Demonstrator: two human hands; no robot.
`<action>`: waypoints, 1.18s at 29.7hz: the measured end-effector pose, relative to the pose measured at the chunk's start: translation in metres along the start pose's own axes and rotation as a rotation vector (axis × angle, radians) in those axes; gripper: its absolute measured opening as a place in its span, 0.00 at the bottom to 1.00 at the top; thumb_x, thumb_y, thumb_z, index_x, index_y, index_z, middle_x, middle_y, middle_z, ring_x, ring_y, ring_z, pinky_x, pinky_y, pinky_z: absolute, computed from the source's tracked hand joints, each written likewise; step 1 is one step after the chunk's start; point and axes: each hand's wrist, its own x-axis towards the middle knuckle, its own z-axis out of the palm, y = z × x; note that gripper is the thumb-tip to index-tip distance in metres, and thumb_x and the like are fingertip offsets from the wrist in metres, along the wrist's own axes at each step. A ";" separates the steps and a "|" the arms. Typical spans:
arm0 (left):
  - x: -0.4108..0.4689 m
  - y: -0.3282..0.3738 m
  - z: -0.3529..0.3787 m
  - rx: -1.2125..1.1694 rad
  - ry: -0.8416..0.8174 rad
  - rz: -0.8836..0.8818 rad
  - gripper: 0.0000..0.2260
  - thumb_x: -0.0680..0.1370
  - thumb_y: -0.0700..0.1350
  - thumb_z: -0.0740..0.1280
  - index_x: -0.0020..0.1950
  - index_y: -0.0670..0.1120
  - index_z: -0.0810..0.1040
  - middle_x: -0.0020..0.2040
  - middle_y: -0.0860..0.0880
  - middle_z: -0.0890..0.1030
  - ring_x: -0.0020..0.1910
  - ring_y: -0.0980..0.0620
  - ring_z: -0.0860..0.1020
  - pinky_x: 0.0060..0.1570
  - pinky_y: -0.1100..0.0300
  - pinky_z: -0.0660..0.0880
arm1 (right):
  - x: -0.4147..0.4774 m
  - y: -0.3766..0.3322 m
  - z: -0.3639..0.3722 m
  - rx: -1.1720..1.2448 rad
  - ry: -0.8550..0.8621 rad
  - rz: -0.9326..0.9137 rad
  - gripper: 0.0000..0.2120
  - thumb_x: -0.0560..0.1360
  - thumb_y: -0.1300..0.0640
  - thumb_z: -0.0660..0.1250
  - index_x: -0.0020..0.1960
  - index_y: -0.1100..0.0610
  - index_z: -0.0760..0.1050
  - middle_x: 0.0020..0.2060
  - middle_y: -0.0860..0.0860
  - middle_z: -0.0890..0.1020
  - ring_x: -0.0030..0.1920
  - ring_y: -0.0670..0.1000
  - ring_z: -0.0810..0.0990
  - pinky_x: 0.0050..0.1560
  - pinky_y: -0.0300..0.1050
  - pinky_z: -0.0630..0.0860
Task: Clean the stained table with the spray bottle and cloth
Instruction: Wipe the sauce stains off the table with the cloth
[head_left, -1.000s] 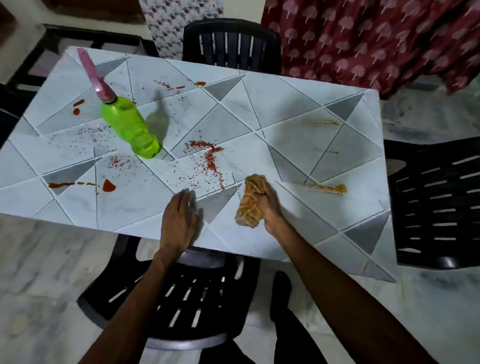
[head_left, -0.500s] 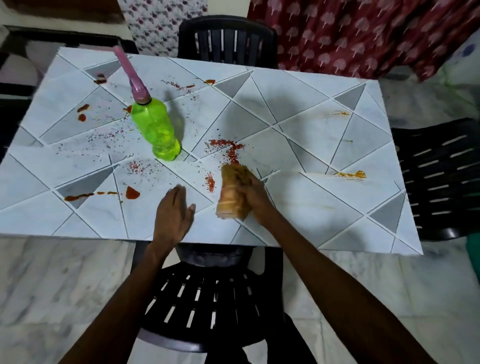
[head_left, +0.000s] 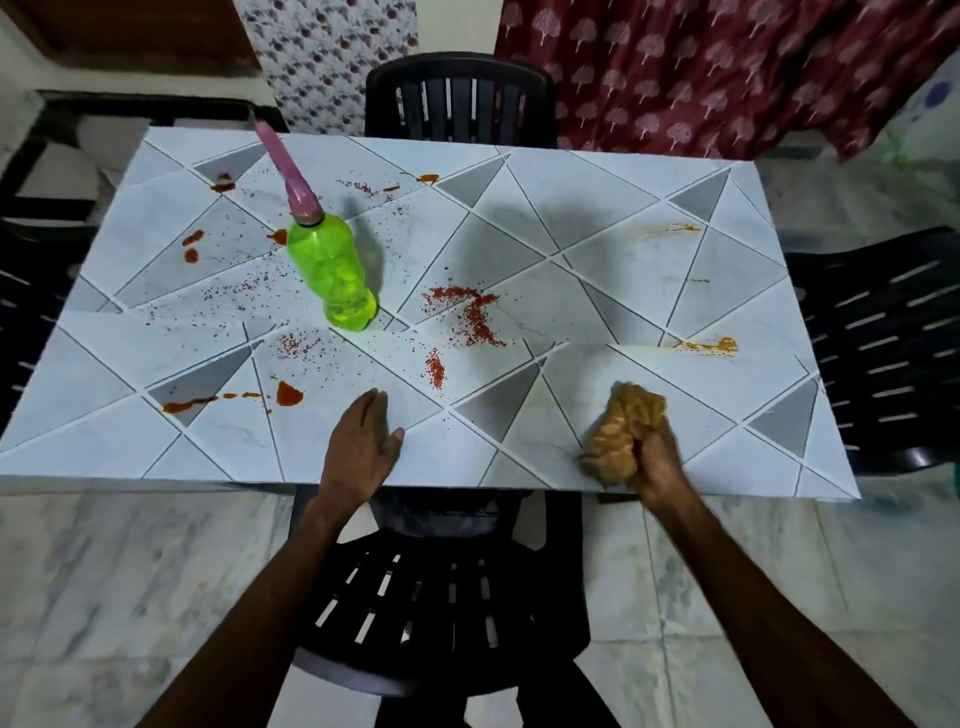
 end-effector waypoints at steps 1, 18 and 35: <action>0.001 -0.002 -0.003 -0.005 0.003 0.004 0.29 0.79 0.56 0.58 0.73 0.37 0.69 0.71 0.37 0.72 0.70 0.38 0.70 0.69 0.48 0.68 | 0.001 0.009 0.015 -0.041 0.009 0.017 0.07 0.74 0.47 0.74 0.46 0.48 0.78 0.39 0.50 0.72 0.31 0.49 0.75 0.35 0.43 0.74; 0.085 -0.147 -0.091 -0.132 -0.055 0.071 0.34 0.74 0.59 0.61 0.72 0.37 0.69 0.70 0.36 0.72 0.69 0.37 0.70 0.69 0.46 0.67 | -0.020 0.077 0.355 0.017 -0.086 -0.117 0.16 0.77 0.69 0.62 0.54 0.52 0.80 0.45 0.53 0.82 0.46 0.56 0.80 0.52 0.54 0.77; 0.172 -0.017 -0.144 -0.558 0.101 0.156 0.32 0.65 0.50 0.81 0.65 0.49 0.72 0.58 0.50 0.80 0.56 0.47 0.78 0.54 0.58 0.74 | -0.078 0.039 0.205 0.464 0.134 -0.108 0.14 0.81 0.67 0.59 0.63 0.59 0.76 0.46 0.55 0.88 0.44 0.55 0.87 0.39 0.51 0.84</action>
